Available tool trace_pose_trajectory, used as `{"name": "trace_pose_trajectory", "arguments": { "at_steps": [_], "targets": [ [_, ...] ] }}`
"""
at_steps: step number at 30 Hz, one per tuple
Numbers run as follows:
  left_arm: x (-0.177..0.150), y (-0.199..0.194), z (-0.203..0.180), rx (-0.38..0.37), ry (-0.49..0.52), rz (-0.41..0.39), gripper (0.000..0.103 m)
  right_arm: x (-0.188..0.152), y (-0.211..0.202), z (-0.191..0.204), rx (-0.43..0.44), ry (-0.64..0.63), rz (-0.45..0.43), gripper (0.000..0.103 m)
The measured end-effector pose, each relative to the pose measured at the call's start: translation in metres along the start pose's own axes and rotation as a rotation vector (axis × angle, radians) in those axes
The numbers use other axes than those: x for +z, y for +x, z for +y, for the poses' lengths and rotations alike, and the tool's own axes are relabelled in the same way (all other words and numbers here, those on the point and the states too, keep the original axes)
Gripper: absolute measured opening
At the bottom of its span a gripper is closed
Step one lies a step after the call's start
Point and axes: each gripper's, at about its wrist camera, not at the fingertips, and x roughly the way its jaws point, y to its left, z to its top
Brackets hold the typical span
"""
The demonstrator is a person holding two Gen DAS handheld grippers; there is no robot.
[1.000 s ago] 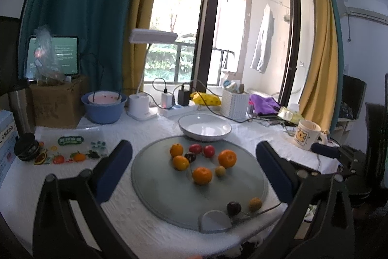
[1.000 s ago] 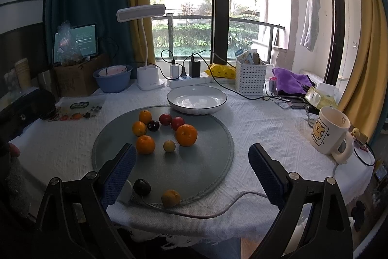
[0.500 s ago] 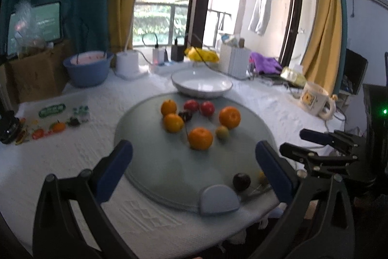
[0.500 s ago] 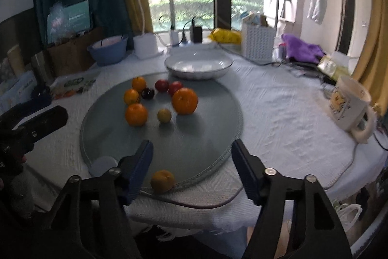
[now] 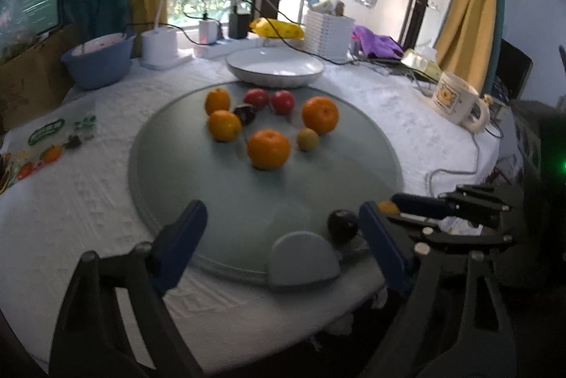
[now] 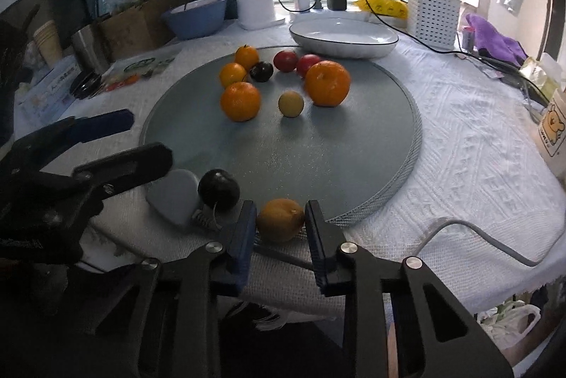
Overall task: Organize fruits
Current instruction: 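Grasp the small brown round fruit with the right tool while the left tool grasps the dark plum, then carry the brown fruit with the right tool while the left tool carries the plum toward the white plate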
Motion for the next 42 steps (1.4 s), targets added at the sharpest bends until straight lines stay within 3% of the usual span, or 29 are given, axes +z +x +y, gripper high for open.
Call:
{"name": "trace_pose_trajectory", "arguments": {
  "at_steps": [8, 11, 17, 19, 30, 42],
  "targets": [
    [0.003, 0.022, -0.027, -0.036, 0.088, 0.090, 0.062, 0.000, -0.010, -0.016, -0.019, 0.032, -0.055, 0.030],
    [0.004, 0.030, -0.039, -0.026, 0.128, 0.124, 0.051, 0.003, -0.011, -0.025, -0.020, 0.062, -0.073, 0.030],
    [0.006, 0.041, -0.056, -0.003, 0.172, 0.176, 0.041, 0.007, -0.013, -0.039, -0.003, 0.079, -0.102, 0.030],
    [0.006, 0.045, -0.058, 0.004, 0.174, 0.197, 0.030, 0.007, -0.013, -0.043, 0.003, 0.086, -0.107, 0.030],
    [0.010, 0.051, -0.062, 0.008, 0.172, 0.233, 0.025, 0.007, -0.013, -0.061, 0.009, 0.123, -0.131, 0.030],
    [0.037, 0.045, -0.049, -0.005, 0.145, 0.165, 0.025, 0.028, -0.012, -0.064, -0.001, 0.095, -0.153, 0.030]
  ]
}}
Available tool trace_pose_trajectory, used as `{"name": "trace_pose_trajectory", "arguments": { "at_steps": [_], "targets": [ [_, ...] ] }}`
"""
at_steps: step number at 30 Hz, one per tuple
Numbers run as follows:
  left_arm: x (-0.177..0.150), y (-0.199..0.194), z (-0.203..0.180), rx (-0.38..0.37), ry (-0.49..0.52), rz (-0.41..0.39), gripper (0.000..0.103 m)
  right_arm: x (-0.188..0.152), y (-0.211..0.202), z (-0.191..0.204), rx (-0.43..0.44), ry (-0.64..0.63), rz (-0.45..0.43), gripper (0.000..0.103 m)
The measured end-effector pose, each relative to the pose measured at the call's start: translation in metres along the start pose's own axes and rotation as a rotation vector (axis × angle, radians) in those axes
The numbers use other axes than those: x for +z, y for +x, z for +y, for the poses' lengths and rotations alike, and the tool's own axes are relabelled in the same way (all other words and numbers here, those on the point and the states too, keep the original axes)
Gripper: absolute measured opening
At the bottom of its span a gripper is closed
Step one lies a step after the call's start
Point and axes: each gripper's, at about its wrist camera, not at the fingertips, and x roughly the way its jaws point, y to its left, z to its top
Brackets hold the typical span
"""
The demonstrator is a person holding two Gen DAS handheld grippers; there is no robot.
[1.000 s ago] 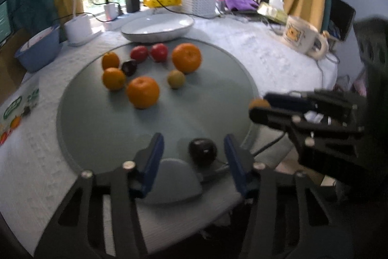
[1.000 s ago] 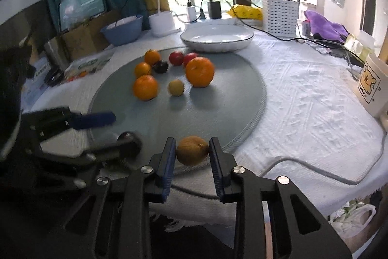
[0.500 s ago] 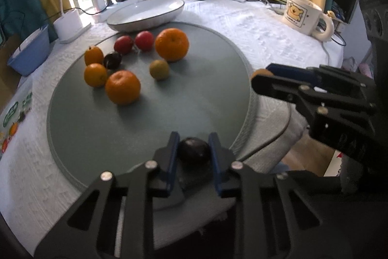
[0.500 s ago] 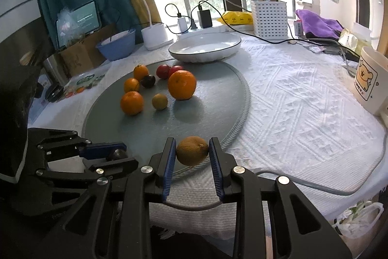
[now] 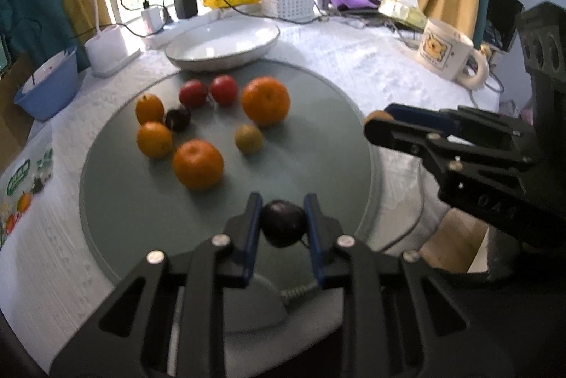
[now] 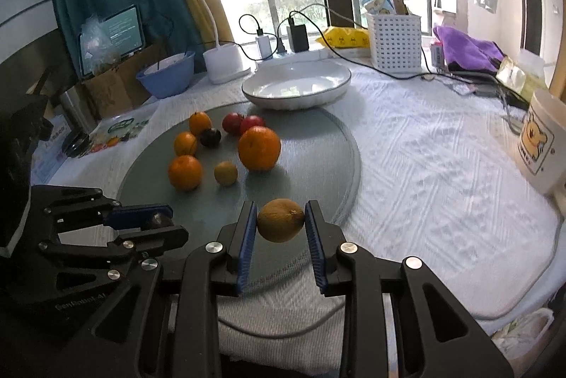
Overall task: Organize fruits
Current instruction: 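Carry the brown fruit with the right tool while the left tool carries the plum toward the white plate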
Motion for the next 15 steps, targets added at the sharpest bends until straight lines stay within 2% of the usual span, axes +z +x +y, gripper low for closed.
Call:
{"name": "trace_pose_trajectory", "arguments": {
  "at_steps": [15],
  "targets": [
    [0.048, -0.006, 0.048, -0.017, -0.081, -0.117, 0.025, 0.051, 0.017, 0.007, -0.012, -0.075, -0.019, 0.030]
  ]
}}
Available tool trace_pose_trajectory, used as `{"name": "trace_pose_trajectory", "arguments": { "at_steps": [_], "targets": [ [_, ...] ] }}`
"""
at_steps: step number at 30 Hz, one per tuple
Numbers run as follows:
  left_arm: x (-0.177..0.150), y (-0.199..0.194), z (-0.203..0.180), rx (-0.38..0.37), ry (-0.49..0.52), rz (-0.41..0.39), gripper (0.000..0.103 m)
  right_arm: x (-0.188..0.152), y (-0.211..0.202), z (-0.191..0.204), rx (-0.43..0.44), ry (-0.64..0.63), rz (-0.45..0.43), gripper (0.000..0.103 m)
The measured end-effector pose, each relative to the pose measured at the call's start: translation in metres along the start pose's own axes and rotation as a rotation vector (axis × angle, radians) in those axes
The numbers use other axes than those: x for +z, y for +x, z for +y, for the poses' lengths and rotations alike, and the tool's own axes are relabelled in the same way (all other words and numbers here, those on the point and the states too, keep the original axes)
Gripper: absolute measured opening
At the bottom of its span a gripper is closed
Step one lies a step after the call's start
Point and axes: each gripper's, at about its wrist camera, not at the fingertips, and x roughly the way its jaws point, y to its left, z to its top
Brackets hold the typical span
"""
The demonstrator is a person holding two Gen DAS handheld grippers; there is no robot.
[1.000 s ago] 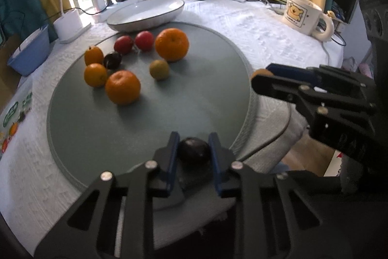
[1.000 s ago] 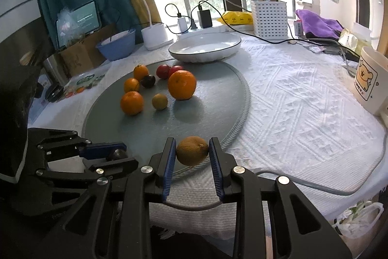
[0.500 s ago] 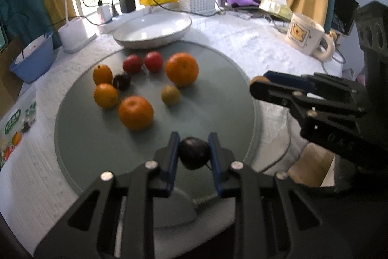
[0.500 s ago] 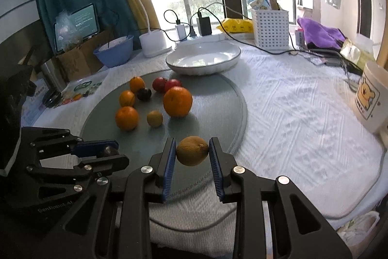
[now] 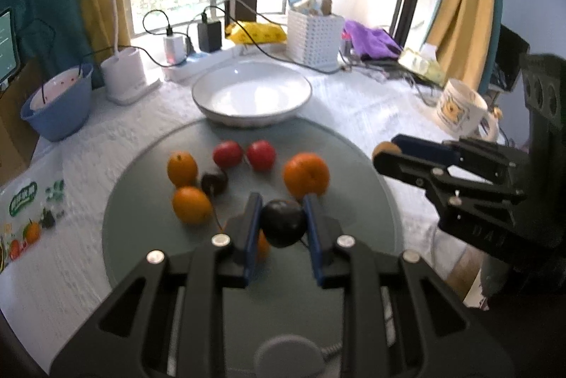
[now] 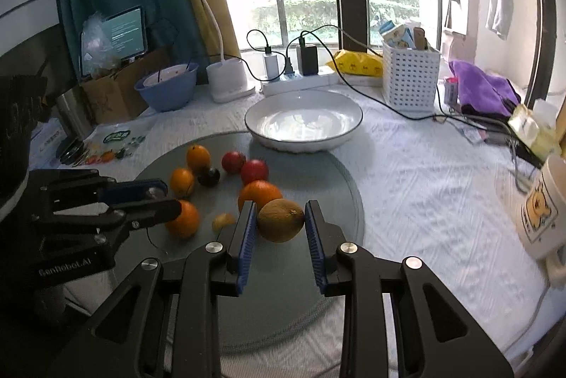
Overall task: Organize fruits
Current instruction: 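Carry the brown fruit with the right tool while the left tool carries the plum toward the white plate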
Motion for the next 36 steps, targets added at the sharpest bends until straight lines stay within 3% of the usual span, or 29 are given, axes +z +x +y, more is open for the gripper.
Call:
{"name": "trace_pose_trajectory", "arguments": {
  "at_steps": [16, 36],
  "targets": [
    [0.046, 0.020, 0.046, -0.041, -0.032, -0.090, 0.025, 0.046, 0.040, -0.003, -0.038, -0.033, -0.002, 0.030],
    [0.083, 0.076, 0.074, -0.094, -0.072, -0.059, 0.025, 0.077, 0.100, -0.018, -0.050, -0.043, 0.045, 0.030]
  ]
}}
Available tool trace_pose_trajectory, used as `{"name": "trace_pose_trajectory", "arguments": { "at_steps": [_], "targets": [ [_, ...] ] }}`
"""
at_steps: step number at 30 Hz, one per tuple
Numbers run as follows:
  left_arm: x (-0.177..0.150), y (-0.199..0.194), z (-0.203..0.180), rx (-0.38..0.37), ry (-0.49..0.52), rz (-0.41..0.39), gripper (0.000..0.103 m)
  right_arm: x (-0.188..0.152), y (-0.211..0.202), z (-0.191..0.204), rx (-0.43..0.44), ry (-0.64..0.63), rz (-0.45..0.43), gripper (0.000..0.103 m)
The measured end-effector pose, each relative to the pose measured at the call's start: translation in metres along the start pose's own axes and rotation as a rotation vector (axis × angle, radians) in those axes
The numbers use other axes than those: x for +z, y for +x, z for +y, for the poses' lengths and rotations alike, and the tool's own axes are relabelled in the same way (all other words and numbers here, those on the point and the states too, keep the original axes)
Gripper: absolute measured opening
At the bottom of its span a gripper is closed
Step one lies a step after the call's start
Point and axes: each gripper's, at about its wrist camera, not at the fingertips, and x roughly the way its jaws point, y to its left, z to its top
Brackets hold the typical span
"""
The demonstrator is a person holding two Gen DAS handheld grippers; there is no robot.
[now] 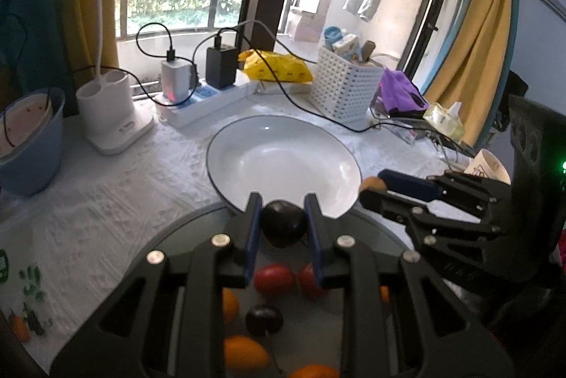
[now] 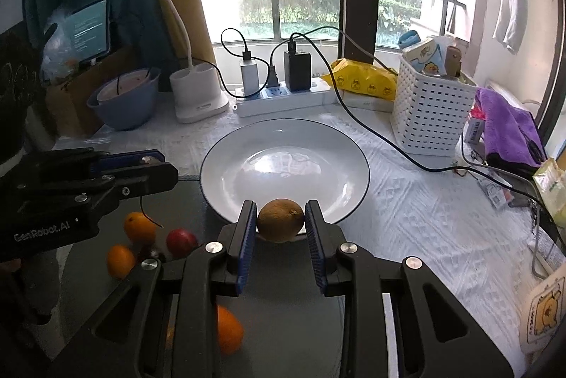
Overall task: Organize fruits
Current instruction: 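Carry the brown fruit with the right tool while the left tool carries the plum toward the white plate, then open the right tool over the plate while the left tool releases the plum there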
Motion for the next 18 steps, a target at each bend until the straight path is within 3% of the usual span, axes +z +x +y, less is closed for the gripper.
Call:
{"name": "trace_pose_trajectory", "arguments": {
  "at_steps": [17, 18],
  "targets": [
    [0.014, 0.050, 0.004, 0.004, -0.031, 0.088, 0.026, 0.003, 0.037, -0.013, 0.030, 0.022, 0.048, 0.030],
    [0.014, 0.051, 0.004, 0.004, -0.033, 0.092, 0.026, 0.003, 0.038, -0.013, 0.026, 0.024, 0.048, 0.035]
  ]
}}
